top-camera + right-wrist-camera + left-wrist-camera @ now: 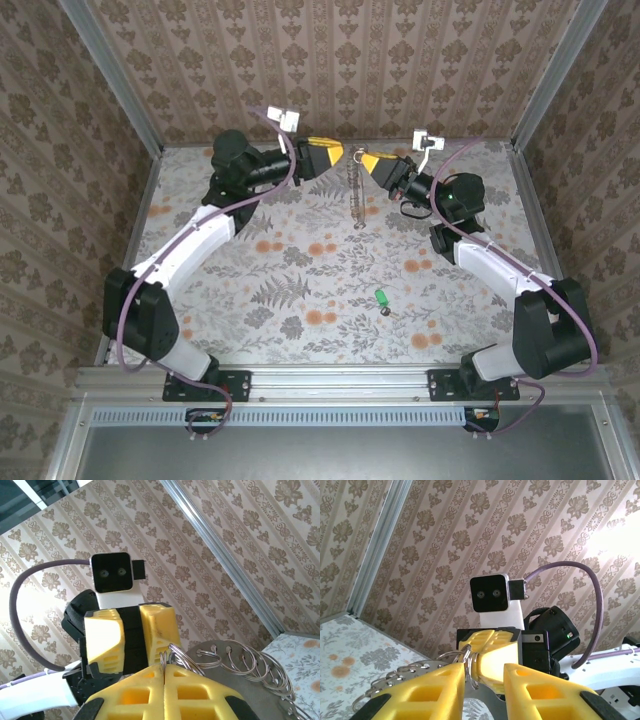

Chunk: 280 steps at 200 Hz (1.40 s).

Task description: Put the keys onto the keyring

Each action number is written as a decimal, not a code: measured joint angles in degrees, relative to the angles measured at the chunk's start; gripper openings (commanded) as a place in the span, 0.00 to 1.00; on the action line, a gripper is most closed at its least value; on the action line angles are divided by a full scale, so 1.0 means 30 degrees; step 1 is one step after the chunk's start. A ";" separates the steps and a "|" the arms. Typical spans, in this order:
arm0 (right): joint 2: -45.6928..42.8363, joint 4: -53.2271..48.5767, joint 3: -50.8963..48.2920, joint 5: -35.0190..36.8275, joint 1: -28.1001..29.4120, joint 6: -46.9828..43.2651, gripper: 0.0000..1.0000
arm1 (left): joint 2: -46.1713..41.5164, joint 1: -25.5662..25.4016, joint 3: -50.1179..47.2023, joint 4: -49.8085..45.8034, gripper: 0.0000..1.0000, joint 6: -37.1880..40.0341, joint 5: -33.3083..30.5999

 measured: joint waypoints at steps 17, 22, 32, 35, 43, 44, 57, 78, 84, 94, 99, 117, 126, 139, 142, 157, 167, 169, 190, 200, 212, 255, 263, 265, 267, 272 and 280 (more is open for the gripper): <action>0.0007 0.0080 0.0000 0.0131 0.0000 0.0007 0.00 | 0.0430 0.0000 0.0022 0.0423 0.28 -0.0495 0.0080; 0.0036 0.0160 0.0000 0.0175 0.0000 0.0015 0.00 | 0.0532 0.0000 0.0022 0.0495 0.28 -0.0619 0.0080; 0.0095 0.0284 0.0000 0.0219 0.0000 0.0051 0.00 | 0.0692 0.0000 0.0022 0.0634 0.28 -0.0882 0.0131; 0.0109 0.0284 0.0000 0.0219 0.0000 0.0066 0.00 | 0.0736 0.0000 0.0022 0.0714 0.28 -0.0954 0.0138; 0.0168 0.0291 0.0000 0.0255 0.0000 0.0080 0.00 | 0.0809 0.0000 0.0022 0.0889 0.28 -0.1137 0.0153; 0.0168 0.0291 0.0000 0.0262 0.0000 0.0080 0.00 | 0.0816 0.0000 0.0022 0.0903 0.28 -0.1158 0.0160; 0.0255 0.0299 0.0000 0.0291 0.0000 0.0117 0.00 | 0.0903 0.0000 0.0022 0.1290 0.28 -0.1486 0.0262; 0.0357 0.0313 0.0000 0.0321 0.0000 0.0233 0.00 | 0.0925 0.0000 0.0022 0.1756 0.27 -0.1851 0.0357; 0.0372 0.0328 0.0000 0.0328 0.0000 0.0306 0.00 | 0.0925 0.0000 0.0022 0.1843 0.27 -0.1938 0.0379; 0.0423 0.0372 0.0000 0.0328 0.0000 0.0408 0.00 | 0.0925 0.0000 0.0022 0.1982 0.27 -0.2033 0.0430; 0.0437 0.0372 0.0000 0.0328 0.0000 0.0430 0.00 | 0.0925 0.0000 0.0022 0.2011 0.27 -0.2062 0.0437; 0.0488 0.0372 0.0000 0.0328 0.0000 0.0510 0.00 | 0.0925 -0.0015 0.0015 0.2135 0.27 -0.2164 0.0503; 0.0503 0.0372 0.0000 0.0328 0.0000 0.0510 0.00 | 0.0925 -0.0022 0.0015 0.2186 0.27 -0.2200 0.0503; 0.0503 0.0372 0.0000 0.0328 0.0000 0.0517 0.00 | 0.0925 -0.0036 0.0015 0.2200 0.27 -0.2208 0.0503; 0.0503 0.0372 0.0000 0.0328 0.0000 0.0517 0.00 | 0.0933 -0.0044 0.0015 0.2200 0.27 -0.2208 0.0503; 0.0503 0.0372 0.0000 0.0328 0.0000 0.0539 0.00 | 0.1013 -0.0131 0.0015 0.2193 0.27 -0.2200 0.0510; 0.0503 0.0372 0.0000 0.0328 0.0000 0.0568 0.00 | 0.1129 -0.0219 0.0015 0.2186 0.28 -0.2200 0.0517; 0.0503 0.0372 0.0000 0.0328 0.0000 0.0568 0.00 | 0.1151 -0.0248 0.0015 0.2178 0.28 -0.2200 0.0510; 0.0510 0.0379 0.0000 0.0328 0.0000 0.0568 0.00 | 0.1472 -0.0393 0.0015 0.2171 0.29 -0.2193 0.0532; 0.0510 0.0379 0.0000 0.0328 0.0000 0.0568 0.00 | 0.1617 -0.0437 0.0015 0.2164 0.29 -0.2186 0.0554; 0.0510 0.0379 0.0000 0.0328 0.0000 0.0568 0.00 | 0.1763 -0.0503 0.0015 0.2120 0.29 -0.2193 0.0554; 0.0627 0.0415 0.0000 0.0328 0.0000 0.0576 0.00 | 0.1996 -0.0597 0.0015 0.1931 0.29 -0.2193 0.0554; 0.0634 0.0423 0.0000 0.0321 0.0000 0.0576 0.00 | 0.2011 -0.0648 0.0036 0.1880 0.28 -0.2186 0.0554; 0.0634 0.0423 0.0000 0.0328 0.0000 0.0576 0.00 | 0.2018 -0.0648 0.0044 0.1880 0.28 -0.2186 0.0554; 0.0634 0.0423 0.0000 0.0328 0.0000 0.0568 0.00 | 0.2033 -0.0670 0.0051 0.1880 0.28 -0.2186 0.0554; 0.0634 0.0423 0.0000 0.0328 0.0000 0.0568 0.00 | 0.2033 -0.0729 0.0066 0.1872 0.28 -0.2186 0.0554; 0.0648 0.0423 0.0000 0.0328 0.0000 0.0576 0.00 | 0.2047 -0.0772 0.0095 0.1821 0.28 -0.2186 0.0554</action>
